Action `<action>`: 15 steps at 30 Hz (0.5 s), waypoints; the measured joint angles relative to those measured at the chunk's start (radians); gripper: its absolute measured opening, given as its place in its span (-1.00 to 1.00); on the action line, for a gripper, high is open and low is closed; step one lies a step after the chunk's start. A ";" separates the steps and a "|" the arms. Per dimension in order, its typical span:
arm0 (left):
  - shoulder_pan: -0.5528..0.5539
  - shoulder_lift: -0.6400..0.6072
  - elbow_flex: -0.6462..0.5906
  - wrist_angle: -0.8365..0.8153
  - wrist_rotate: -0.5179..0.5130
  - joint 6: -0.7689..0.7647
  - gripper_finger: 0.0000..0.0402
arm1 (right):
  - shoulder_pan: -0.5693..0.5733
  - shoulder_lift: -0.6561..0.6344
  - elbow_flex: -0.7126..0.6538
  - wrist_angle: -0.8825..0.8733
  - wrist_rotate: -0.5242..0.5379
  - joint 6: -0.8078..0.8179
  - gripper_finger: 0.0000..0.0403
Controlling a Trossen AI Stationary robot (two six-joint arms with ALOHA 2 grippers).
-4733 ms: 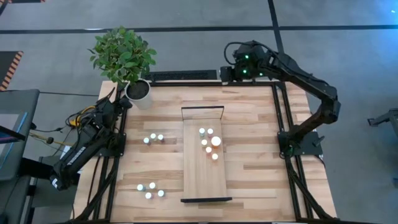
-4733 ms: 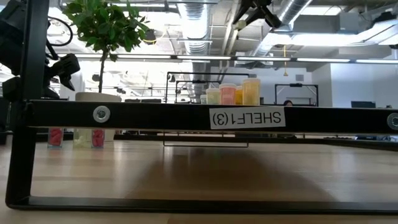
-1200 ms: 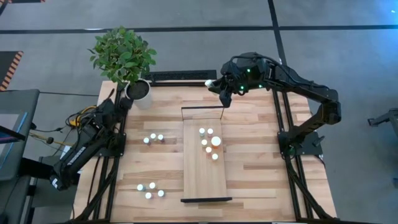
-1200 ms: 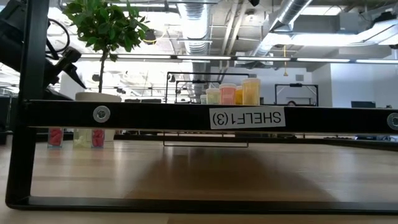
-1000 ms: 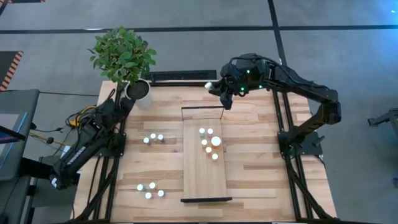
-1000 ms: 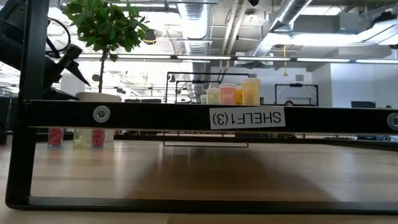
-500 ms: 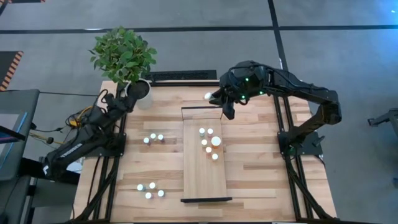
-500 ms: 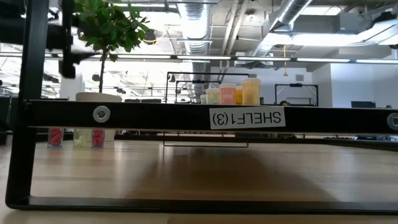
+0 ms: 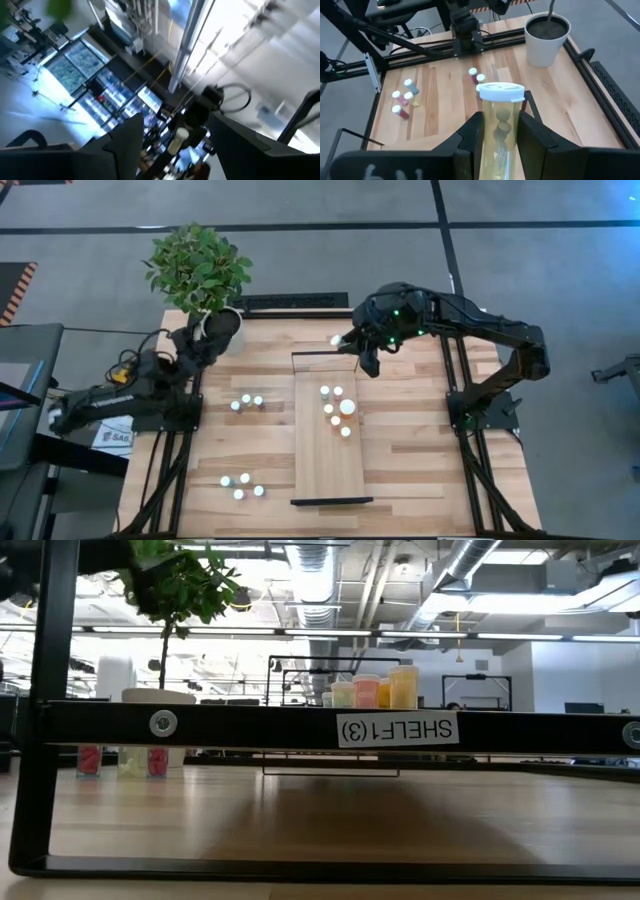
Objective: Pick and place medicine bottles onto shelf by color
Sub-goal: Put the yellow pill bottle on the shelf
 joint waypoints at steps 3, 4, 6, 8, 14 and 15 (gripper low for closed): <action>-0.055 0.142 0.091 0.000 0.001 0.084 0.05 | 0.000 -0.003 0.000 -0.013 -0.001 0.000 -0.44; -0.069 0.187 0.124 0.000 0.009 0.118 0.05 | 0.000 -0.003 0.001 -0.021 -0.001 0.000 -0.44; -0.092 0.279 0.194 -0.002 0.038 0.188 0.05 | 0.000 -0.003 0.017 -0.074 -0.001 0.000 -0.44; -0.108 0.357 0.262 -0.017 0.078 0.256 0.05 | 0.000 -0.003 0.044 -0.132 0.000 0.000 -0.44; -0.121 0.581 0.418 -0.014 0.151 0.336 0.05 | 0.016 -0.002 0.095 -0.266 -0.035 0.016 -0.44; -0.121 0.618 0.441 -0.008 0.144 0.318 0.05 | 0.022 -0.003 0.104 -0.287 -0.048 0.024 -0.44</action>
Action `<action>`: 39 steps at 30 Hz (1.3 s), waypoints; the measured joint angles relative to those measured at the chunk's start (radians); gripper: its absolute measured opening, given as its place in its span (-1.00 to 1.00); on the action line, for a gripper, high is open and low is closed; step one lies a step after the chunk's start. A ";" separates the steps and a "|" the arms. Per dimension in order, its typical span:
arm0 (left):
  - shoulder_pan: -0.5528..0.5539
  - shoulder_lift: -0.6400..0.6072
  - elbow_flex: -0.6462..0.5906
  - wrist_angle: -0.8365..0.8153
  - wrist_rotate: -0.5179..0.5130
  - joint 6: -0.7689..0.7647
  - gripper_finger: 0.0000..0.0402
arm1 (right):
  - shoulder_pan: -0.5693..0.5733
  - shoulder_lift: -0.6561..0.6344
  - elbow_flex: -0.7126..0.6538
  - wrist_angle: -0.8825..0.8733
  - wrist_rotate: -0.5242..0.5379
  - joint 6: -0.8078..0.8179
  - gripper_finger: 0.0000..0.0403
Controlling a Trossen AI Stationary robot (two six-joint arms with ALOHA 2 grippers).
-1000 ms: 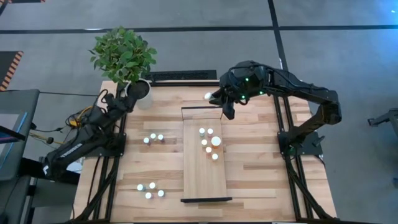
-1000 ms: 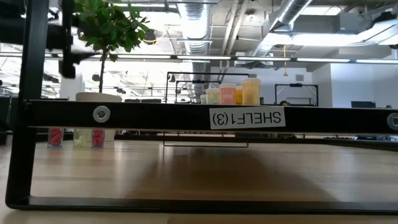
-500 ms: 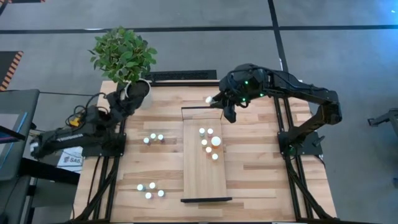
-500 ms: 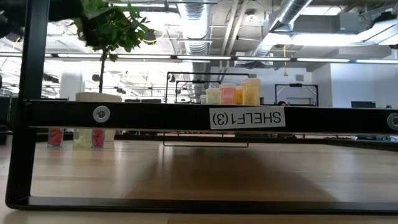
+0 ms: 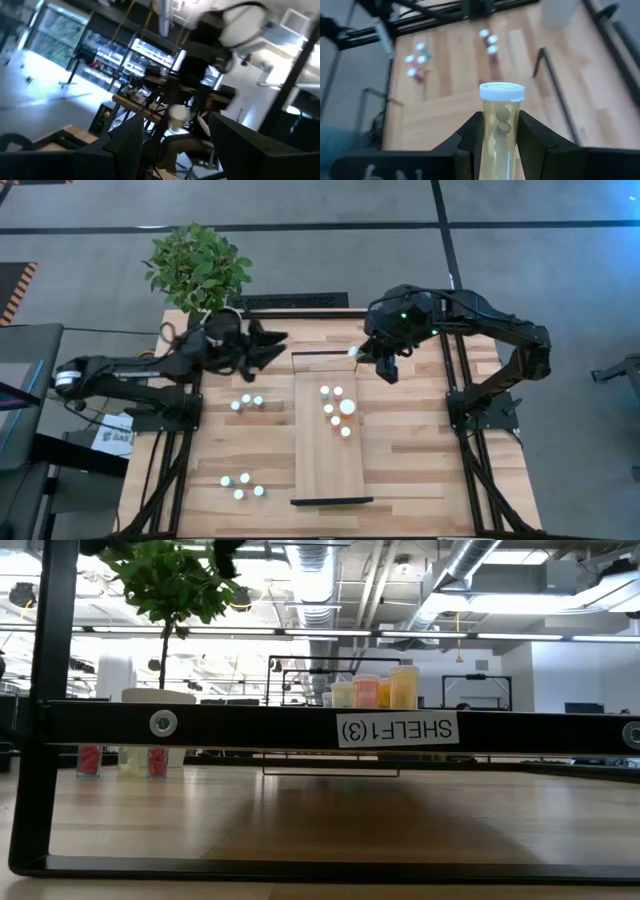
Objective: Pick and place medicine bottles onto shelf by color
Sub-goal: Put the yellow pill bottle on the shelf
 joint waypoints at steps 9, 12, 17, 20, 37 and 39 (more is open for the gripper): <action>-0.017 0.336 0.284 0.023 0.327 -0.119 0.05 | 0.083 0.000 0.010 -0.185 -0.042 0.056 -0.44; -0.035 0.420 0.390 -0.007 0.399 -0.043 0.05 | 0.114 0.000 0.010 -0.224 -0.053 0.061 -0.44; -0.040 0.501 0.554 -0.238 0.405 0.066 0.10 | 0.153 0.000 0.010 -0.269 -0.054 0.074 -0.44; -0.051 0.521 0.642 -0.433 0.383 0.156 0.16 | 0.164 0.000 0.010 -0.297 -0.055 0.074 -0.44; -0.211 0.544 0.792 -0.701 -0.022 0.921 0.32 | 0.126 0.000 0.010 -0.227 -0.234 0.071 -0.44; -0.225 0.546 0.791 -0.693 -0.042 0.966 0.32 | 0.109 0.000 0.010 -0.207 -0.280 0.086 -0.44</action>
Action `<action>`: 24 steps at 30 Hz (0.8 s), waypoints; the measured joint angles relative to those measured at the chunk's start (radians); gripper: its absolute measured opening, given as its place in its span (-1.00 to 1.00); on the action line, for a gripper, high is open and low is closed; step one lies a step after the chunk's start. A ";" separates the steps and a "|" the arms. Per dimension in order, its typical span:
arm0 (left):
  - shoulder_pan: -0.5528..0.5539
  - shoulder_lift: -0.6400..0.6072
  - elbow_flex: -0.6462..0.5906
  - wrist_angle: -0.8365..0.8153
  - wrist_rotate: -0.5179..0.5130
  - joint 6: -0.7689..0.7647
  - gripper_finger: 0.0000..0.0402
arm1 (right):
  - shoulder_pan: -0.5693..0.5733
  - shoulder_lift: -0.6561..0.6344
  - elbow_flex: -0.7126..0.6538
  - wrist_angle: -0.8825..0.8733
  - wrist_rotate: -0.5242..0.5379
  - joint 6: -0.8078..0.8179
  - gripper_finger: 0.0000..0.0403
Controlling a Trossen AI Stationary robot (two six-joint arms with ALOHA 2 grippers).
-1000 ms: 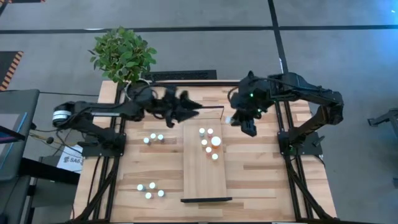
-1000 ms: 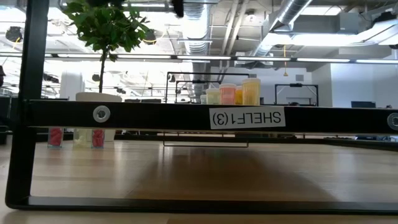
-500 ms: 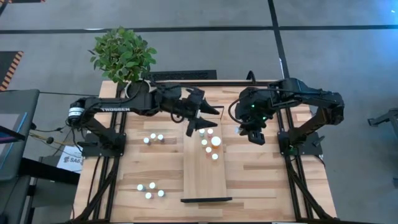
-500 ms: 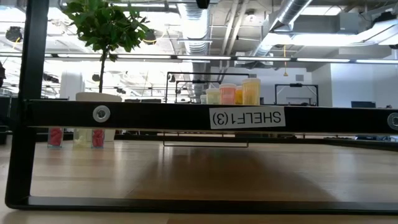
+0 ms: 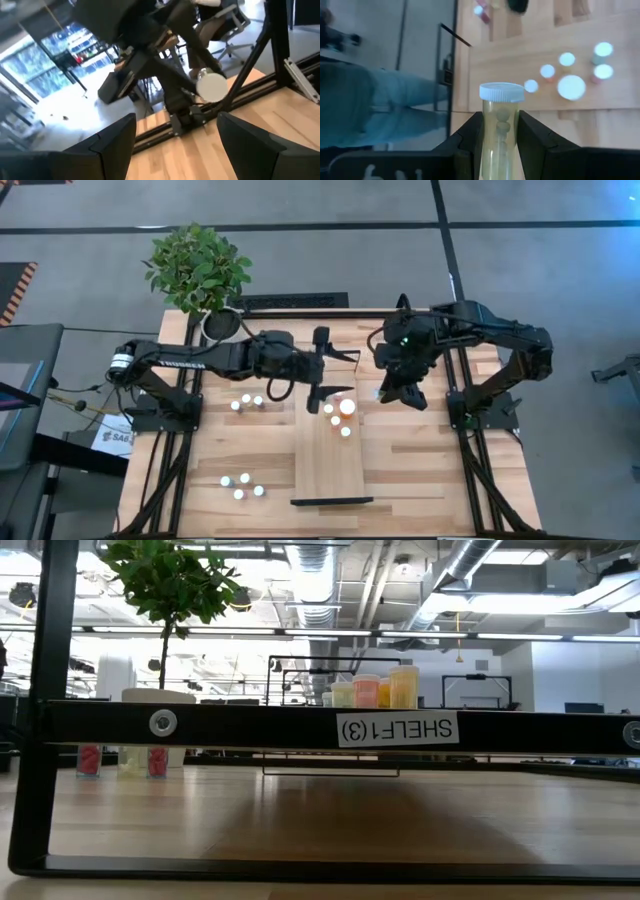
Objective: Pick and place medicine bottles onto shelf by color
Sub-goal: Put the yellow pill bottle on the shelf
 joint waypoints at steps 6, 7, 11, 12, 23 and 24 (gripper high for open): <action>-0.006 0.000 -0.001 0.019 0.022 0.037 0.32 | -0.034 0.005 0.000 0.044 -0.070 0.025 -0.44; -0.005 0.000 -0.001 0.019 0.025 0.037 0.32 | -0.037 0.005 0.000 0.058 -0.080 0.035 -0.44; -0.006 0.000 -0.001 0.027 0.030 0.056 0.32 | -0.044 0.005 0.000 0.107 -0.116 0.086 -0.44; -0.006 0.000 -0.001 0.035 0.031 0.056 0.32 | -0.046 0.005 0.000 0.120 -0.117 0.100 -0.44; -0.007 0.000 -0.002 0.025 0.086 0.071 0.32 | -0.056 0.048 -0.001 0.186 -0.187 0.178 -0.44; -0.007 0.000 -0.002 0.025 0.095 0.070 0.32 | -0.056 0.055 -0.001 0.196 -0.195 0.181 -0.44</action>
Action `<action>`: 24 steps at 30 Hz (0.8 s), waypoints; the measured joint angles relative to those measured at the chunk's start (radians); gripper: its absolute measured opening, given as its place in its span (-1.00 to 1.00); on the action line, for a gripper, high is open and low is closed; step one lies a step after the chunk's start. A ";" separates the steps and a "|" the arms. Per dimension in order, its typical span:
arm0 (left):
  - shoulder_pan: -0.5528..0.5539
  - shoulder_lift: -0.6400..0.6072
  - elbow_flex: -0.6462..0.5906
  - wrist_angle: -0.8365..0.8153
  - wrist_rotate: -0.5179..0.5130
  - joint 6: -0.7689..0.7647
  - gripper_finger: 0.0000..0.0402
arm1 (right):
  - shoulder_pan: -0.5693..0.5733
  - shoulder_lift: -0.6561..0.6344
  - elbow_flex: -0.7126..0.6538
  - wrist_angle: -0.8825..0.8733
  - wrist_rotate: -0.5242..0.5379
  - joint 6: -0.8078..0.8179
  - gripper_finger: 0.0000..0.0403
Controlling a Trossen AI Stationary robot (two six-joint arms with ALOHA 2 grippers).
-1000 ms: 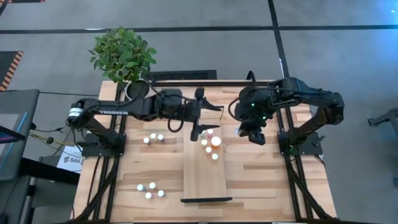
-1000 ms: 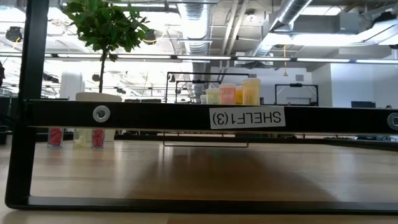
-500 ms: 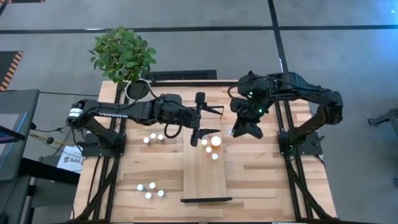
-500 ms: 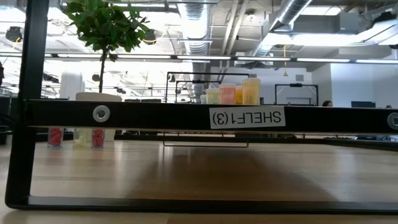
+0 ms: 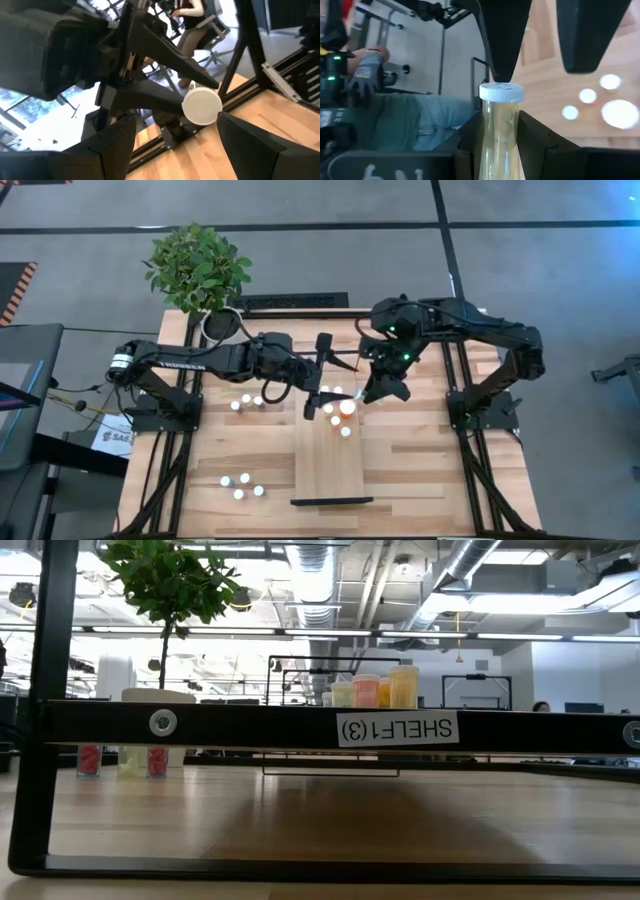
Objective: Pick and place medicine bottles onto shelf by color
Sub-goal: Put the yellow pill bottle on the shelf
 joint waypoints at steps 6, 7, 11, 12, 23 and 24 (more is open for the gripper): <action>-0.002 -0.004 0.000 -0.011 0.017 0.000 0.32 | 0.000 0.020 0.001 0.034 -0.055 0.020 -0.44; -0.003 -0.005 0.000 -0.015 0.020 0.000 0.32 | 0.000 0.022 0.001 0.038 -0.060 0.019 -0.44; -0.004 -0.005 0.001 -0.028 0.031 -0.024 0.32 | -0.005 0.028 0.000 0.048 -0.061 0.019 -0.44; -0.005 -0.005 0.001 -0.035 0.029 -0.026 0.32 | -0.008 0.030 0.000 0.046 -0.062 0.019 -0.44; -0.006 0.000 0.001 -0.076 0.019 -0.056 0.32 | -0.035 0.030 0.001 0.078 -0.041 0.039 -0.44; -0.006 0.000 0.001 -0.078 0.020 -0.061 0.32 | -0.035 0.030 0.001 0.078 -0.041 0.039 -0.44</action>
